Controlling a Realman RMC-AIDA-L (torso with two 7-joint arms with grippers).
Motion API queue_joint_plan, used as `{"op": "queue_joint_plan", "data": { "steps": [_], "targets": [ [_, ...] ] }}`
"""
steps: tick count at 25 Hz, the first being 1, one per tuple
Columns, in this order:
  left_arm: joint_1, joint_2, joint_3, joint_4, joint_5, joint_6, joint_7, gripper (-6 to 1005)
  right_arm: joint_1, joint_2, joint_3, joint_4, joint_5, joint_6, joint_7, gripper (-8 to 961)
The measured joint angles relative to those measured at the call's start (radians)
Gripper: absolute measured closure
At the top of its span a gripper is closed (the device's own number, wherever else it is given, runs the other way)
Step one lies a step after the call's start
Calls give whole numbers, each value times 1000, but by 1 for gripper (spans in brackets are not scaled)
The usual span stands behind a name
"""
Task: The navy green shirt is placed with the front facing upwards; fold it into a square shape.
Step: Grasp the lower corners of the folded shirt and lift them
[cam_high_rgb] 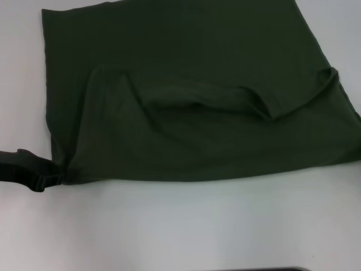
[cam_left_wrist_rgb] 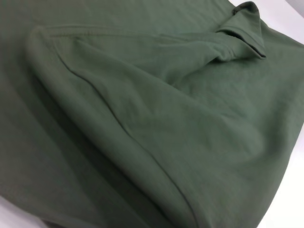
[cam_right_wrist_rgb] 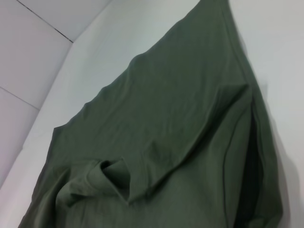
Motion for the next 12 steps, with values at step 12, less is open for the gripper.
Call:
{"op": "queue_joint_plan", "data": {
  "steps": [12],
  "targets": [
    [0,-5,5,-22,23,31,-7,961,-21,3,22,1,-2,-16,-22,918]
  ]
}}
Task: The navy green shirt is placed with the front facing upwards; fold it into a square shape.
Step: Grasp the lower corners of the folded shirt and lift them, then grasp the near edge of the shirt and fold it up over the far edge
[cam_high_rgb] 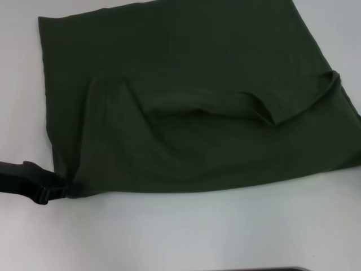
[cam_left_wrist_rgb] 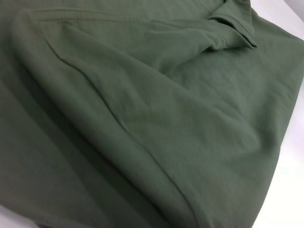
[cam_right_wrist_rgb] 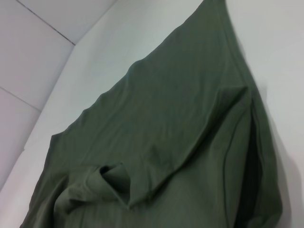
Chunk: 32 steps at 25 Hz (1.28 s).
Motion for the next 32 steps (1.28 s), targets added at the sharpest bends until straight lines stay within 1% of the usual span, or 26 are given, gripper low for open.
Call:
{"op": "queue_joint_plan", "data": {
  "steps": [7,12,17,23,28,32],
  "targets": [
    [-6,0,7,-14,0,7,9,961,3,1,22,-6,2,-15,0,918],
    [-21,1,25,-29,0,7,10,962,37,-4,25,-7,15,-22,-2,918],
    [-23,0,41,-31,1,4,11,962,78,-11,25,-9,31,-53,4,918],
    [-29,4,23,-26,-7,5,20,962,126,-23,17,-33,50,-76,33,918],
    [-37,7,-10,-26,-32,-6,34,962,152,-19,23,-72,53,-91,60,918],
    [-43,20,-49,-25,-89,-8,49,962,166,-20,25,-89,55,-92,78,917]
  ]
}}
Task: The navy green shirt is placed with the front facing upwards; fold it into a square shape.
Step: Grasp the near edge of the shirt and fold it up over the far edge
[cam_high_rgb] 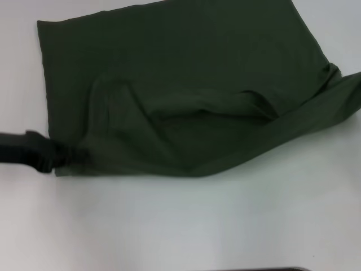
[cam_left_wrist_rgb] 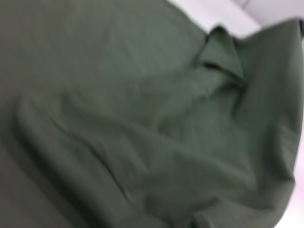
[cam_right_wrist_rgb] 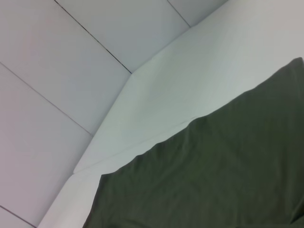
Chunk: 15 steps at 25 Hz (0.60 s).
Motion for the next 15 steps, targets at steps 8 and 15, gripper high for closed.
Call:
{"op": "queue_joint_plan", "data": {
  "steps": [8,15],
  "targets": [
    [-21,23,-126,5,-101,-13,47,962,33,-5,-1,-62,0,-12,54,918],
    [-22,36,-203,12,-209,-16,97,962,71,-14,-9,-132,36,-49,127,917]
  ]
}}
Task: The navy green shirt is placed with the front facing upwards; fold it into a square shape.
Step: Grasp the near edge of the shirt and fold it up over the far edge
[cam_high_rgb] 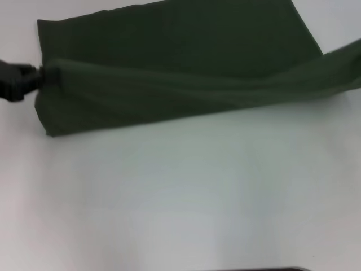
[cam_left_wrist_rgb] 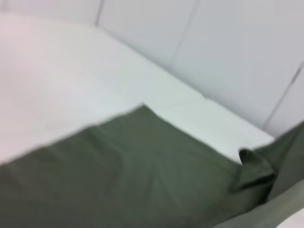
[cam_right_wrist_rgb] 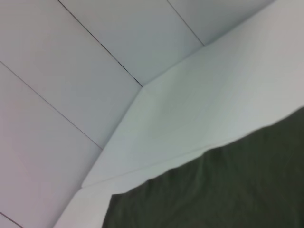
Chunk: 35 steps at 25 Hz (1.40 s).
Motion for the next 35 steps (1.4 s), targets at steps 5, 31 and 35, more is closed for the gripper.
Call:
{"op": "queue_joint_plan", "data": {
  "steps": [5,31,35],
  "targets": [
    [12,2,-25,18,-80,-3,22,962,22,-6,-1,-36,17,-18,38,917],
    [54,-10,-40,8,-86,-32,57,962,36,3,-67,16,9,39,56,916],
    [54,-19,-30,-1,-79,-71,56,962,32,7,-76,25,9,65,56,916]
  ]
}}
